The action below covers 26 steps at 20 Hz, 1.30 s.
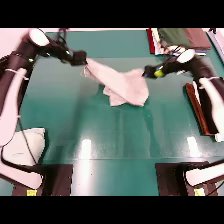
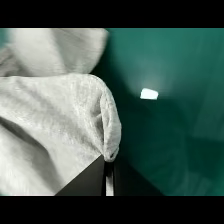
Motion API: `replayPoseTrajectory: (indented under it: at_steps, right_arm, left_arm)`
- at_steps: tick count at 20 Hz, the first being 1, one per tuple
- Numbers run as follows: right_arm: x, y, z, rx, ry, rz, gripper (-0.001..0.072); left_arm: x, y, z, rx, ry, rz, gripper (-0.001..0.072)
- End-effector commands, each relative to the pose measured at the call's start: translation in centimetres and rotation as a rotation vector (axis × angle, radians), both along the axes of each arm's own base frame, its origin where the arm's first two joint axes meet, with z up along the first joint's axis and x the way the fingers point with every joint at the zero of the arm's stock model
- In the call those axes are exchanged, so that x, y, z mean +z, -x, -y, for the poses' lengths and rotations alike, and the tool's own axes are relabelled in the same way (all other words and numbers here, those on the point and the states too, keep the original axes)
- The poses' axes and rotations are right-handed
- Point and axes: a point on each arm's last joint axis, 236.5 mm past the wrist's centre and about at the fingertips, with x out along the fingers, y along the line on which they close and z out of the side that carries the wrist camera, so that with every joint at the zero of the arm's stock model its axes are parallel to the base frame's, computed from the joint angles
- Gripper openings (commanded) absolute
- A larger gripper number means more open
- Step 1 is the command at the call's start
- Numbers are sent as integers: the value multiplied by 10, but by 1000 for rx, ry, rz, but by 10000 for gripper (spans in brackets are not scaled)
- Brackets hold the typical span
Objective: Fold the shirts.
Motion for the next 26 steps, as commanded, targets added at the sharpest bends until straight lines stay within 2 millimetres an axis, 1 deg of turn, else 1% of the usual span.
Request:
replayPoseTrajectory:
  at_steps: [1,2,3,4,5,6,7,8,9,10,11,13,15,17,19,21,22,23,24,25,26]
  right_arm:
    - [128,39,36,-10,46,254,14]
    - [168,59,47,-26,64,337,14]
    - [202,80,55,-42,76,411,13]
    - [233,105,61,-56,86,481,14]
    - [256,128,65,-67,97,535,14]
    - [272,146,67,-79,97,567,13]
    - [282,160,69,-91,93,581,13]
    - [285,173,67,-89,91,578,14]
    - [283,179,66,-87,92,563,14]
    - [278,183,60,-73,82,533,13]
    - [269,182,53,-54,69,490,14]
    - [242,174,38,-6,47,380,13]
    - [203,159,19,50,52,247,14]
    - [150,136,6,91,128,122,14]
    - [102,114,-9,128,177,36,14]
    - [72,97,-27,147,162,-10,14]
    - [63,91,-32,148,162,-12,14]
    - [61,84,-36,143,158,2,14]
    - [64,79,-39,135,152,28,14]
    - [74,76,-38,126,147,64,14]
    - [88,74,-37,117,142,113,14]
  left_arm:
    - [128,28,-29,53,-41,302,23]
    - [172,48,-36,62,-40,400,23]
    - [216,73,-44,76,-26,499,23]
    - [252,98,-50,89,-9,585,23]
    - [284,124,-56,101,13,665,23]
    - [307,146,-61,106,31,722,23]
    - [321,165,-63,103,47,757,23]
    - [327,176,-64,100,51,769,23]
    - [323,180,-63,88,47,751,23]
    - [314,179,-60,76,42,719,23]
    - [298,174,-57,66,36,666,23]
    - [254,158,-49,37,12,541,23]
    - [197,138,-43,17,-24,390,23]
    - [134,121,-40,3,-61,235,24]
    - [72,105,-39,-6,-103,110,24]
    - [23,93,-44,-3,-155,13,24]
    - [8,89,-47,1,-176,-14,24]
    - [4,85,-49,8,-187,-13,23]
    - [9,79,-51,24,-189,19,23]
    - [21,75,-52,40,-179,56,23]
    - [39,73,-53,54,-167,102,23]
